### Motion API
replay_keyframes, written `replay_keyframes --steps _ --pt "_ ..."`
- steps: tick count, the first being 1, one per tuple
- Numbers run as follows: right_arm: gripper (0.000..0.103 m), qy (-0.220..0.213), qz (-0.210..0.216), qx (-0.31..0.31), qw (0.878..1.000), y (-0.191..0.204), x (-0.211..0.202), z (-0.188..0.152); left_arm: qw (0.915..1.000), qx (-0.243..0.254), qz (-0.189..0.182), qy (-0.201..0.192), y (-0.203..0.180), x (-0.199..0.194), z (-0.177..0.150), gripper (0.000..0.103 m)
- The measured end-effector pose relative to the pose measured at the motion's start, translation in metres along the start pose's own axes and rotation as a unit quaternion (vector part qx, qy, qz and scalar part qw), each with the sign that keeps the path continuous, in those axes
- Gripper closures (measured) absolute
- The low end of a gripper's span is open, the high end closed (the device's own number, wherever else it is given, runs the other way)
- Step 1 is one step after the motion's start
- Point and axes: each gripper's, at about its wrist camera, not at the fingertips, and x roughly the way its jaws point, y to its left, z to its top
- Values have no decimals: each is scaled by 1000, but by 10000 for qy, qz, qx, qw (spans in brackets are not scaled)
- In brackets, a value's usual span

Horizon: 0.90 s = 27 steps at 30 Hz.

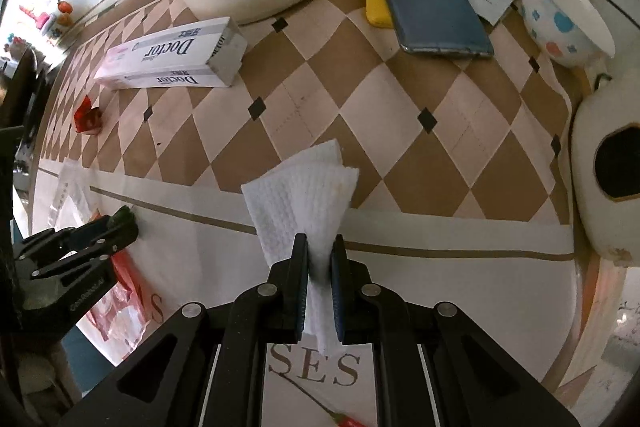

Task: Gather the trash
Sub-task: 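Grasp the small green item with the left tool while the right tool holds the tissue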

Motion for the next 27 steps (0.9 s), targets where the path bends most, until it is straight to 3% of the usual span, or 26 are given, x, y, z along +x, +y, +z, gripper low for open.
replay_keyframes --steps 6,9,14,21,27 --pt "93 -5 70 -67 10000 15 8 3 9963 -206 548 -635 0 -40 1 81" --pt "93 -101 130 -127 9998 22 -1 7 9893 -451 880 -1074 5 -71 -3 81" --pt "93 -321 292 -361 9984 46 -21 15 9774 -913 1114 -1550 31 -108 -14 81" --pt "93 -528 550 -1073 9913 114 -48 21 9529 -1710 1565 -1954 118 -139 -53 81" --pt "94 -487 672 -1872 9788 196 -55 5 9307 -2557 1751 -1942 190 -154 -111 81"
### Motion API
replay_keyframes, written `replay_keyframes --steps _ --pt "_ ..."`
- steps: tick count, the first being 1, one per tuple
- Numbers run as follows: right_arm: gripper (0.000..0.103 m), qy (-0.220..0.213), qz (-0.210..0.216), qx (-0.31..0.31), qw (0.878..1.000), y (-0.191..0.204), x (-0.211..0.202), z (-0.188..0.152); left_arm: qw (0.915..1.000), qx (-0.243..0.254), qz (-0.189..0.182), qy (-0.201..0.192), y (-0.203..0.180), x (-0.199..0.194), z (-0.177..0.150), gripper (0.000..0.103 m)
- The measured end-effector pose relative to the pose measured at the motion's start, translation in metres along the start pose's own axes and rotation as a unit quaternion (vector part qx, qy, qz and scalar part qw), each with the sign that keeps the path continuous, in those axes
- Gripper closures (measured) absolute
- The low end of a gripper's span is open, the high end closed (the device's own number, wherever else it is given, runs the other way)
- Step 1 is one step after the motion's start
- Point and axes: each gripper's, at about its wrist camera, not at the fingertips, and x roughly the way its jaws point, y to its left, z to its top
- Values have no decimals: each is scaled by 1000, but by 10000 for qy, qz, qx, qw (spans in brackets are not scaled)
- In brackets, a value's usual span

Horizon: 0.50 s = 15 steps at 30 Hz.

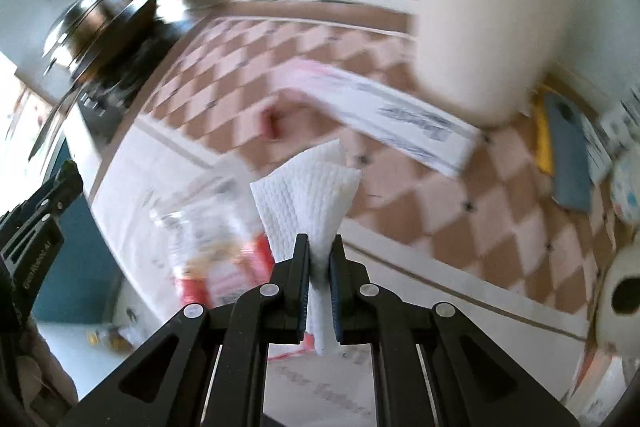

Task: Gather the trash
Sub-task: 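Grasp the small green item with the left tool while the right tool holds the tissue, then carry the tissue and green item to the floor trash bin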

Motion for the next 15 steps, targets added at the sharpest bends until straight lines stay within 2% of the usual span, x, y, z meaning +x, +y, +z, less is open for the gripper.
replay_keyframes --steps 7,12,15 --pt "94 284 290 -1058 9936 130 26 -13 9938 -968 432 342 120 16 -45 81" --pt "94 640 480 -1822 9800 239 62 -51 9827 -1587 641 709 204 45 -100 81" --pt "94 893 561 -2183 9702 298 93 -80 9713 -2017 721 1034 255 77 -145 81"
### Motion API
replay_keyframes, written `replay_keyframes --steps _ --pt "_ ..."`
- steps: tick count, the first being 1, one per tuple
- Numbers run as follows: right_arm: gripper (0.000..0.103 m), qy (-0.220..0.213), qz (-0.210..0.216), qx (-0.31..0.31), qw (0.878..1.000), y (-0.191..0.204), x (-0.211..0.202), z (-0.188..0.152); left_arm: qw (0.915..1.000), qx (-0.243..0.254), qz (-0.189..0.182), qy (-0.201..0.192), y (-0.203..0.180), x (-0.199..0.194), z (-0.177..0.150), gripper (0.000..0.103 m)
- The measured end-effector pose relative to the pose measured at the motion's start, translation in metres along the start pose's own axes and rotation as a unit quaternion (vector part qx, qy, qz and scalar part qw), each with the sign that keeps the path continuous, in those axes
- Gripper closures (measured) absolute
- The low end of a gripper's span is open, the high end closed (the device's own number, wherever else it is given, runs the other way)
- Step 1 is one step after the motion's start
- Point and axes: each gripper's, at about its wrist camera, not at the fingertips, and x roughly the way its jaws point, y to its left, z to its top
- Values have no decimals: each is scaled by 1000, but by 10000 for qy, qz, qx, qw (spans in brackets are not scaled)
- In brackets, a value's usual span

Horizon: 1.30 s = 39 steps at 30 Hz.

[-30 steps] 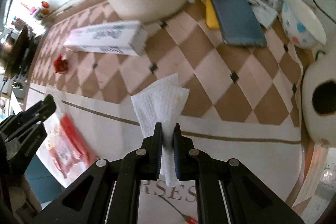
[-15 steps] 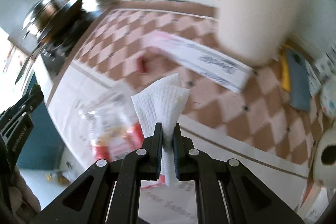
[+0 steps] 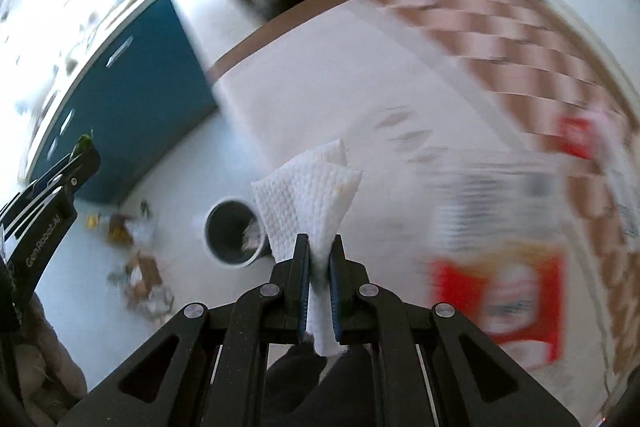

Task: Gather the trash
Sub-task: 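Carry the tissue and green item to the floor trash bin, then open both tools over the trash bin to drop the tissue and green item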

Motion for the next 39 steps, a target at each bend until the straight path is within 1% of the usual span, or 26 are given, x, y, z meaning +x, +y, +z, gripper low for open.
replay_keyframes --steps 1,2,3,4,5,6,8,10,12,14,18,21,24,26,28,29,31,32,33,34,35,36,37,39 --pt "94 106 34 -111 9999 21 18 1 9999 -109 10 113 13 14 -5 81" --pt "94 182 64 -173 9997 35 31 0 9989 -315 -21 333 34 38 -13 81" --pt "94 290 100 -260 9992 55 50 -1 9978 -426 -79 495 45 55 -16 81" --pt "95 377 101 -381 9985 76 73 -2 9952 -616 -151 739 64 82 -25 81" --pt "95 435 98 -445 9980 87 88 -2 9926 -788 -159 912 79 105 -33 81" --pt "95 547 138 -514 9971 104 113 -4 9890 -944 -155 1127 98 139 -46 81" --pt "95 660 141 -644 9956 131 156 -7 9830 -1110 -151 1453 121 191 -68 81" --pt "95 774 184 -731 9941 155 212 -12 9765 -1226 -143 1768 139 246 -94 81" --pt "95 830 204 -763 9934 169 260 -16 9710 -1325 -191 1979 151 289 -115 81" --pt "95 921 237 -811 9922 181 318 -24 9662 -1389 -297 2150 161 331 -134 81" --pt "95 1222 390 -836 9882 198 418 -40 9544 -1588 -578 2461 177 408 -168 81" --pt "95 1374 505 -867 9854 206 477 -48 9464 -1729 -786 2614 186 445 -185 80" --pt "95 1493 619 -905 9827 211 525 -51 9389 -1831 -956 2753 186 468 -194 78" --pt "95 1481 613 -946 9825 213 547 -51 9332 -1939 -1134 2806 189 480 -200 78" --pt "95 1521 629 -964 9816 214 569 -50 9301 -2017 -1190 2829 189 484 -200 77" --pt "94 1566 664 -958 9808 211 579 -48 9297 -2040 -1172 2835 192 486 -201 74" --pt "94 1707 754 -971 9776 213 597 -49 9312 -2085 -1097 2783 196 486 -202 50" --pt "93 1724 735 -998 9772 218 604 -46 9317 -2122 -1038 2758 199 484 -203 23" --pt "87 1762 713 -1047 9762 220 609 -47 9319 -2186 -1004 2715 203 482 -205 11" --pt "71 1795 665 -1082 9755 221 614 -48 9319 -2220 -978 2695 205 481 -207 10" --pt "61 1801 648 -1075 9756 223 615 -47 9308 -2265 -929 2715 210 478 -209 10" --pt "43 1824 666 -1053 9753 223 617 -49 9300 -2289 -882 2739 213 477 -212 10" --pt "36 1841 654 -1060 9750 225 618 -50 9305 -2308 -806 2729 217 474 -213 10" --pt "32 1816 519 -1135 9754 226 615 -51 9325 -2322 -683 2679 223 465 -215 10"
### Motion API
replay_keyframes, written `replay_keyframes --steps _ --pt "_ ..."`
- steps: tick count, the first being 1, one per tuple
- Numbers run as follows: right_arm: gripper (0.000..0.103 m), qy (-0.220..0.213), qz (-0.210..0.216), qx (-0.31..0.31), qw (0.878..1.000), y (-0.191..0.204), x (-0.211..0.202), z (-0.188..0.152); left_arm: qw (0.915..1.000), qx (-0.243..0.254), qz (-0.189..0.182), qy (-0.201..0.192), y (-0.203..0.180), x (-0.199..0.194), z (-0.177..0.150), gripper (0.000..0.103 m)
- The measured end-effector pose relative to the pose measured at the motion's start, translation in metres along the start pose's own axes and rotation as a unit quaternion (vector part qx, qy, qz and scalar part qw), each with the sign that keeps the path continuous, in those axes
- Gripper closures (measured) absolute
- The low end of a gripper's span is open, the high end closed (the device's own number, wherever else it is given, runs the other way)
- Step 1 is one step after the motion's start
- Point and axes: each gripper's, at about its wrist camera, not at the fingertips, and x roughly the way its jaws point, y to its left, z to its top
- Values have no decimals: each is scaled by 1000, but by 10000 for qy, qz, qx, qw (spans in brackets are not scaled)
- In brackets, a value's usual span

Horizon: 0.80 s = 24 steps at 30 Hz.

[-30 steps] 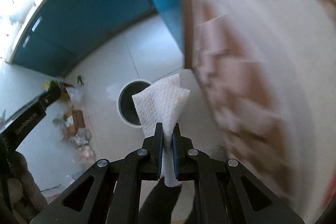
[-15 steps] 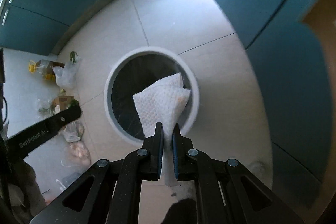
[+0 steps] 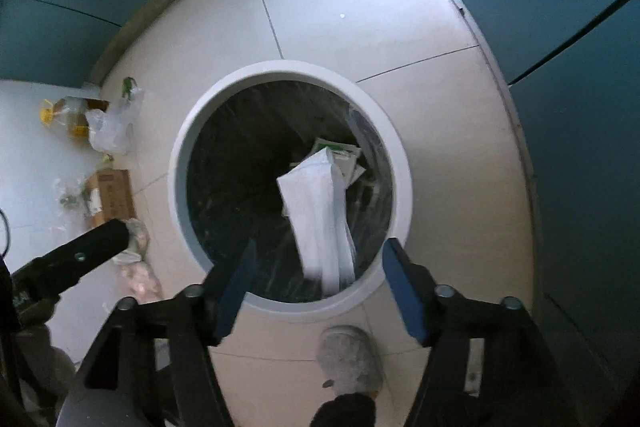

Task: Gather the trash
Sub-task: 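Open both tools over the trash bin to drop the tissue and green item, then grasp the red wrapper with the left tool while the right tool grasps a thin red stick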

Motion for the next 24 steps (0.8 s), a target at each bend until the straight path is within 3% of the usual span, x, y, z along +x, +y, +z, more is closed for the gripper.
replay_keyframes --steps 7,13,24 --pt "2 -216 -670 -364 9969 18 -28 -15 9980 -101 373 -503 14 -48 -18 10" --pt "1 -502 -1000 -707 9912 39 -82 -37 9955 21 559 -769 5 -106 -40 10" --pt "1 -803 -814 -675 9911 67 -237 -78 9935 255 638 -905 -18 -230 -88 10"
